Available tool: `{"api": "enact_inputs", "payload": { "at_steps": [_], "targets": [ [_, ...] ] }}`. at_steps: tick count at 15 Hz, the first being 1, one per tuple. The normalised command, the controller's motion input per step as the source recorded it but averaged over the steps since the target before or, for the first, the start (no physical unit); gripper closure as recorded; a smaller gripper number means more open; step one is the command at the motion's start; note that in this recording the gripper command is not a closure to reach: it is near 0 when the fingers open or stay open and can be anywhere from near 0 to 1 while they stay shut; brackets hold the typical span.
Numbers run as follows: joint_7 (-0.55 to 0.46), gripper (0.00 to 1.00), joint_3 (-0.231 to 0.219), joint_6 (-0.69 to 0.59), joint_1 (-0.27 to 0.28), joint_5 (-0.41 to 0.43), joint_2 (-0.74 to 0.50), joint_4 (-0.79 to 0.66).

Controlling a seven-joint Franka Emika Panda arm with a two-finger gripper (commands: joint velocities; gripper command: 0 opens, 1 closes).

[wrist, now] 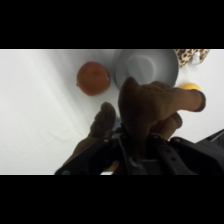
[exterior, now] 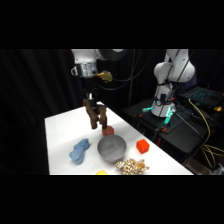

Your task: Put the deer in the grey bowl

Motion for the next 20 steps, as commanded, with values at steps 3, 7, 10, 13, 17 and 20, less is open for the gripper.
{"api": "enact_inputs", "payload": {
  "at_steps": [3, 7, 10, 13, 17, 20],
  "targets": [
    [-0.22, 0.52, 0.161, 0.22, 0.103, -0.001, -0.39, -0.47],
    [-0.23, 0.52, 0.098, 0.51, 0.056, -0.033, -0.09, -0.31],
    [-0.22, 0.52, 0.029, 0.5, 0.001, 0.001, 0.23, -0.08],
    [-0.15, 0.53, 0.003, 0.44, -0.003, -0.025, 0.39, 0.09],
    [-0.12, 0.0, -0.015, 0.21, -0.011, 0.017, 0.4, 0.25],
    [-0.05, 0.0, -0.075, -0.03, 0.007, -0.057, 0.08, 0.18]
  ]
}}
